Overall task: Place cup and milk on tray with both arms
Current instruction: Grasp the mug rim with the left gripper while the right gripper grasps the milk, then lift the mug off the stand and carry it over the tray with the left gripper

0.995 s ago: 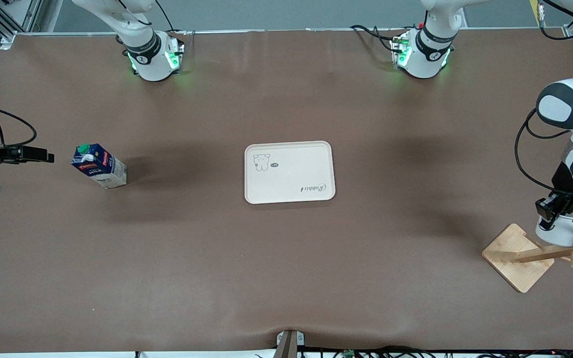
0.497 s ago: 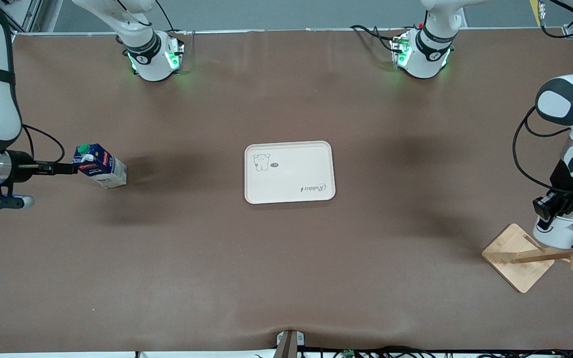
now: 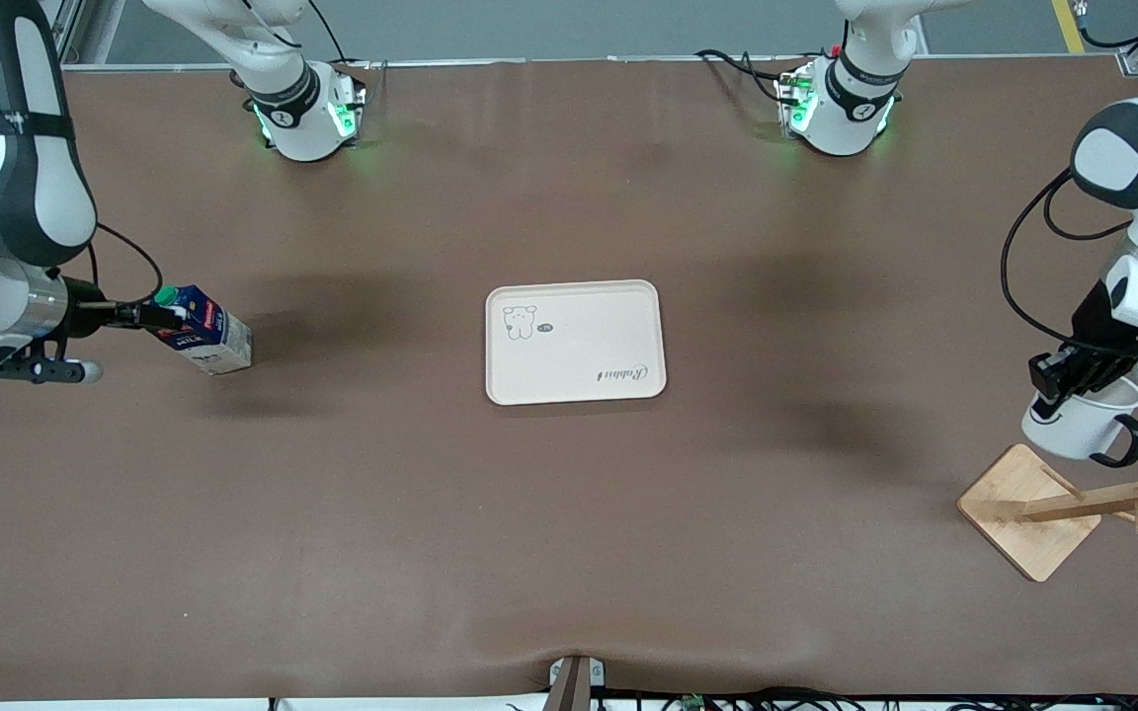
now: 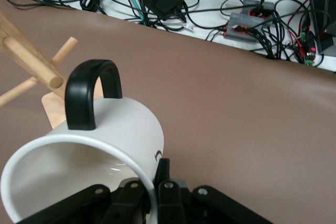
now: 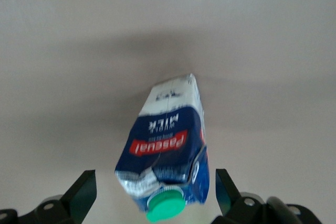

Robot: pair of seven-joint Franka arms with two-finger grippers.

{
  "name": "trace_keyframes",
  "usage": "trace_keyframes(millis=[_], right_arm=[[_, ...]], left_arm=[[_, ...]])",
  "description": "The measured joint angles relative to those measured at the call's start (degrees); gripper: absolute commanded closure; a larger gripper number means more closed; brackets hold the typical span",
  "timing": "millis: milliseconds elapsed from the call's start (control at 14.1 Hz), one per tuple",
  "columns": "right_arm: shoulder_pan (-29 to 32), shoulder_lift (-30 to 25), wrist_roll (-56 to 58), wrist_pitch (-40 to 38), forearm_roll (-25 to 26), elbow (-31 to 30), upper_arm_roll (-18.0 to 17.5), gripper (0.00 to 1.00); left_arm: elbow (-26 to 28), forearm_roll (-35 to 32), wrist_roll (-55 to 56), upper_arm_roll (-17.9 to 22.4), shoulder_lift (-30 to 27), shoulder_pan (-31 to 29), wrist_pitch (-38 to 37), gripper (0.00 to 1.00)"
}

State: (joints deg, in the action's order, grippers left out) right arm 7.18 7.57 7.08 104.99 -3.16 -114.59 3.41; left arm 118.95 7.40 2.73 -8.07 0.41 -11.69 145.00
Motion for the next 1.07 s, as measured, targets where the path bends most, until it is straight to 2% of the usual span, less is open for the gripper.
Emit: trace_keyframes(millis=[284,497,640,1066], right_arm=[[-0.2,-1.1,0.0,-1.9,0.1,-2.4,-0.5,0.00],[-0.6,-1.2,0.0,1.3,2.7,-3.4,-0.8,0.00],[-0.6,-1.4,0.1,3.9,3.7,-4.2,-0.8,0.00],[-0.6,-2.5,1.4,11.9,4.3,-9.7,-0.8,0.00]], left_arm=[[-1.4,0.1,0.1,-2.4,-1.9,0.1,-9.3,1.00],[-4.4,0.2,4.7,-6.2,-1.8,0.2,-18.7,1.00],[-5.3,0.3,10.2,-10.0,-1.3,0.3,-21.8,1.00],[-7.5,0.3,28.0,-23.9,3.6,1.1,-23.2,1.00]])
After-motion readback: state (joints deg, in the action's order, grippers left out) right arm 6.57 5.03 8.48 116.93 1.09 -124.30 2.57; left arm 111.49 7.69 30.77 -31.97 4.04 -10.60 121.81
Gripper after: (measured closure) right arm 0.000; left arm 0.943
